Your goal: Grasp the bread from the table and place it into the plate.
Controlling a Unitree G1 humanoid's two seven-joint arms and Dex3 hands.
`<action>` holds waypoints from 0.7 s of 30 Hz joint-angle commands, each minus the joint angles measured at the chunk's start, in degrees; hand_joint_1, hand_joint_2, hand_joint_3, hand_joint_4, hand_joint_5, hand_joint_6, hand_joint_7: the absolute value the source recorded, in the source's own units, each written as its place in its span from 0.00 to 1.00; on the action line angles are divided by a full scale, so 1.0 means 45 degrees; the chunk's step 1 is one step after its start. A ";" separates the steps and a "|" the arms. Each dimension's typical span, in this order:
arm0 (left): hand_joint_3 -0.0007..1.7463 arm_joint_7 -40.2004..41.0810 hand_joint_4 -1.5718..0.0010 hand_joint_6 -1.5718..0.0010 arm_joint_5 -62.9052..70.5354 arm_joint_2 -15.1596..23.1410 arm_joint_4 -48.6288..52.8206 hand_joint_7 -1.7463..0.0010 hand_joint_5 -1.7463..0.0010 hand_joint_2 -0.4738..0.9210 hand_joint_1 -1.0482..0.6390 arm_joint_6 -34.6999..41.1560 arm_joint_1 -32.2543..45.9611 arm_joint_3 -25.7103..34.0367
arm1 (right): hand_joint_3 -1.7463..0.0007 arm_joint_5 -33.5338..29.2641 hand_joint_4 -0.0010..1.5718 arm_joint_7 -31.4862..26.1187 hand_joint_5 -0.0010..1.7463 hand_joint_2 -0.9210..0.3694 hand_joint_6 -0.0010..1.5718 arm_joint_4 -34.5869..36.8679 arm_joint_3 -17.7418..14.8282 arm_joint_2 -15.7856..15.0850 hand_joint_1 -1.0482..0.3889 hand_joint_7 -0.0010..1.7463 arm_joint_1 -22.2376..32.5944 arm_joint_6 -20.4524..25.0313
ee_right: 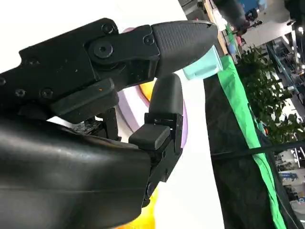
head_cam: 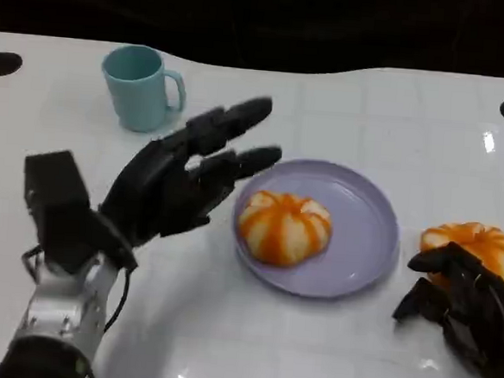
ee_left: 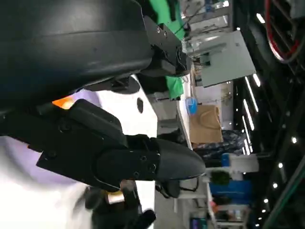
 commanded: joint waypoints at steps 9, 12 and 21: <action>0.20 0.1003 0.51 0.56 -0.5249 -0.0738 -0.5951 0.28 0.06 1.00 0.27 0.7936 0.4947 0.1921 | 0.85 -0.0114 0.42 -0.0075 0.91 0.00 0.40 -0.0185 0.0085 -0.0044 0.35 0.71 0.0445 0.0046; 0.20 0.1442 0.50 0.57 -0.5365 -0.0803 -0.6641 0.19 0.01 1.00 0.29 0.8717 0.5294 0.2038 | 0.84 -0.0110 0.42 -0.0060 0.91 0.00 0.40 -0.0195 0.0097 -0.0046 0.35 0.71 0.0456 0.0022; 0.15 0.2417 0.41 0.56 -0.5383 -0.1022 -0.8428 0.01 0.00 1.00 0.32 1.0181 0.7527 0.1990 | 0.87 0.0012 0.43 0.0068 0.89 0.00 0.40 -0.0406 0.0092 -0.0089 0.34 0.69 0.0525 0.0415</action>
